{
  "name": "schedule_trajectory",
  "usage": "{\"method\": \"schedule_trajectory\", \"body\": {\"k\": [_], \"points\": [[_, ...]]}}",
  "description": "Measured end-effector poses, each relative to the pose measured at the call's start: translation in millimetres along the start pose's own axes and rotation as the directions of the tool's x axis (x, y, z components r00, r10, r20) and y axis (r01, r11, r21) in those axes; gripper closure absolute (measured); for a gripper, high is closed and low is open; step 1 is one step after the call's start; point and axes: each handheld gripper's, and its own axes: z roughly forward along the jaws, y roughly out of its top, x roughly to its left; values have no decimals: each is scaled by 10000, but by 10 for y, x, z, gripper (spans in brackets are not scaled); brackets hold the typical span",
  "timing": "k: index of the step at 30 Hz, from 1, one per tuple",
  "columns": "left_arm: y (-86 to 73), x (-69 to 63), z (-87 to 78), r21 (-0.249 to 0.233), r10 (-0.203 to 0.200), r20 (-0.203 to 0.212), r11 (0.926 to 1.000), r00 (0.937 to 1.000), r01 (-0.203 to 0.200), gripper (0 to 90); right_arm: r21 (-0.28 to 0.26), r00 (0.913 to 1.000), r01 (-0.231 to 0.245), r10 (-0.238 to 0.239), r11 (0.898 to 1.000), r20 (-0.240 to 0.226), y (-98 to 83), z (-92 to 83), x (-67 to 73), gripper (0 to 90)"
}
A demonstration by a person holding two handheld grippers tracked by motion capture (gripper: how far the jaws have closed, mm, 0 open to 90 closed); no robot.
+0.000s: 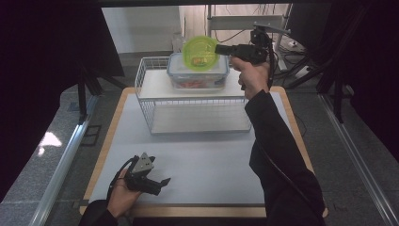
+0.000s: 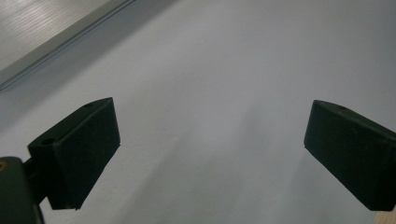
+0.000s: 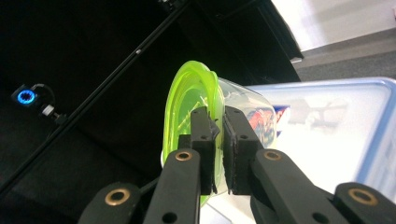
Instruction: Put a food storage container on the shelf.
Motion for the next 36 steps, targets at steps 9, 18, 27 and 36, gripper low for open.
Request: {"method": "schedule_trajectory", "body": {"k": [9, 18, 27, 36], "points": [[-2, 0, -7, -39, 7, 92, 10000, 10000, -7, 35, -205, 9955, -895, 901, 9958, 282, 110, 214, -97, 826], [-1, -3, -2, -7, 23, 118, 10000, 9999, -23, 36, -383, 9853, -1555, 1578, 9871, 654, 91, 268, -230, 748], [-2, -8, 6, 46, 40, 139, 10000, 9999, -41, 36, -318, 9873, -1430, 1448, 9892, 656, 76, 294, -213, 714], [-3, -9, 12, 112, 58, 147, 9999, 9999, -60, 36, -169, 9880, -1403, 1410, 9900, 632, 54, 291, -198, 659]]}}
